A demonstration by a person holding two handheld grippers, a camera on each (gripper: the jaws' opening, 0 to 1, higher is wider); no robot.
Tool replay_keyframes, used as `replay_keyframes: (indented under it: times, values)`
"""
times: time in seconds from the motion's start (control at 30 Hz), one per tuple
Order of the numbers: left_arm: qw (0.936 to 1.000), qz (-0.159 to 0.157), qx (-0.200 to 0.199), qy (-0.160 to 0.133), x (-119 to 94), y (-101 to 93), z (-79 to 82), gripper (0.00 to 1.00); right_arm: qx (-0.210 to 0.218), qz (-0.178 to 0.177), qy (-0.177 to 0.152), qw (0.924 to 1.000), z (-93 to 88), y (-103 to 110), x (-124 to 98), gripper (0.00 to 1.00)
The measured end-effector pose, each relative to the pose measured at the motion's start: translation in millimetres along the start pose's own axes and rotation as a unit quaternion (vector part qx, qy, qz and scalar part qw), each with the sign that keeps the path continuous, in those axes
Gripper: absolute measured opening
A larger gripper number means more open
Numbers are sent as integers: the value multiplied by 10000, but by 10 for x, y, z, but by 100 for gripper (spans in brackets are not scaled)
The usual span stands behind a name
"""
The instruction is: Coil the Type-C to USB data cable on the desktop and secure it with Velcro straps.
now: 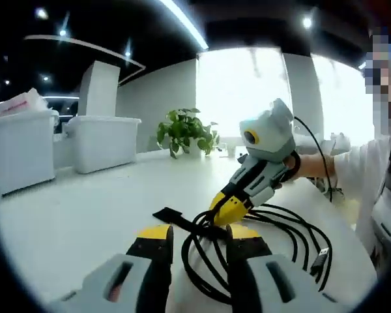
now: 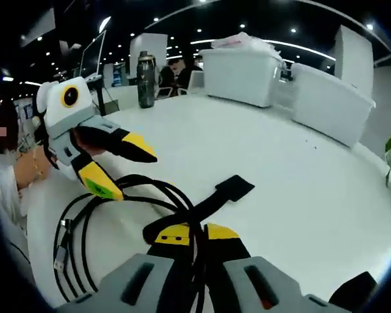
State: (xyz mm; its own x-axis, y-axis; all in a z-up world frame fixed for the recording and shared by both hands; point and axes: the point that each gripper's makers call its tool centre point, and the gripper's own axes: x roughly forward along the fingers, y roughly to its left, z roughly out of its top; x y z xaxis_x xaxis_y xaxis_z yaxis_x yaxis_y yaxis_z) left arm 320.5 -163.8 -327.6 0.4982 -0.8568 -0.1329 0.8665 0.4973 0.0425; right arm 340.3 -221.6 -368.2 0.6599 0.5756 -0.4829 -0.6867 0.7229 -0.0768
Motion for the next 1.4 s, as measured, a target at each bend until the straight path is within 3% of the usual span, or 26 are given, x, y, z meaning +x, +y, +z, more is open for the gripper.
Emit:
replay_keyframes:
  times: [0.03, 0.1, 0.13, 0.2, 0.23, 0.27, 0.33, 0.4, 0.53, 0.57, 0.67, 0.8, 0.83, 0.93, 0.97, 1.0, 1.13, 1.17, 1.27, 1.3, 1.4]
  values:
    - [9998, 50, 186, 41, 37, 13, 3, 30, -47, -11, -71, 10000, 14, -8, -5, 11]
    - [9974, 203, 660, 227, 129, 49, -11, 24, -382, -84, -525, 9979, 123, -63, -51, 21]
    - [9962, 312, 775, 256, 178, 78, 0, 19, -638, -84, -752, 9951, 179, -72, -98, 21]
    - [9985, 301, 454, 81, 267, 48, 63, 18, -889, -184, -1164, 9890, 257, -120, -215, 18]
    - [9995, 124, 304, -28, 321, -1, 102, 18, -1188, 153, -1447, 9822, 291, -24, -284, 17]
    - [9996, 72, 259, -33, 353, -10, 106, 18, -1235, 106, -1411, 9822, 251, -53, -334, 18]
    - [9988, 108, 479, 82, 414, -4, 61, 18, -1758, 175, -1427, 9739, 219, -5, -397, 18]
    - [9962, 143, 820, 257, 464, -12, -35, 18, -2369, 65, -1423, 9610, 181, 35, -423, 17]
    - [9958, 83, 819, 394, 518, -79, -181, 18, -3285, 9, -1181, 9371, 58, 184, -366, 17]
    - [9954, 121, 863, 407, 514, -68, -189, 18, -3548, -5, -1154, 9278, 55, 222, -340, 17]
    - [9939, 209, 997, 417, 512, -35, -183, 18, -3641, 341, -1171, 9234, 55, 371, -285, 17]
    - [9955, 112, 850, 395, 508, -66, -254, 12, -4196, 453, -828, 9028, -9, 380, -210, 17]
    - [9949, 72, 885, 476, 514, -74, -315, 10, -4173, 428, -861, 9037, 6, 374, -206, 16]
    - [9943, 78, 958, 455, 498, -63, -287, 7, -4682, 259, -799, 8796, 45, 311, -187, 15]
    - [9946, 80, 930, 456, 495, -52, -292, 7, -4719, 282, -834, 8772, 47, 324, -178, 15]
    - [9951, 83, 882, 434, 491, -37, -286, 6, -4654, 335, -811, 8807, 29, 334, -162, 15]
    - [9965, 40, 731, 396, 473, -28, -281, 5, -4914, 410, -819, 8661, -2, 369, -168, 12]
    - [9970, 19, 675, 378, 471, -33, -282, 4, -5086, 407, -799, 8563, -4, 362, -163, 12]
    - [9984, -13, 457, 335, 461, -30, -281, 4, -5245, 466, -798, 8464, -16, 399, -149, 12]
    - [9986, -17, 412, 328, 458, -24, -279, 4, -5297, 449, -810, 8431, -12, 410, -147, 12]
    - [9991, -5, 306, 302, 458, -24, -284, 3, -5248, 416, -945, 8449, 0, 450, -83, 12]
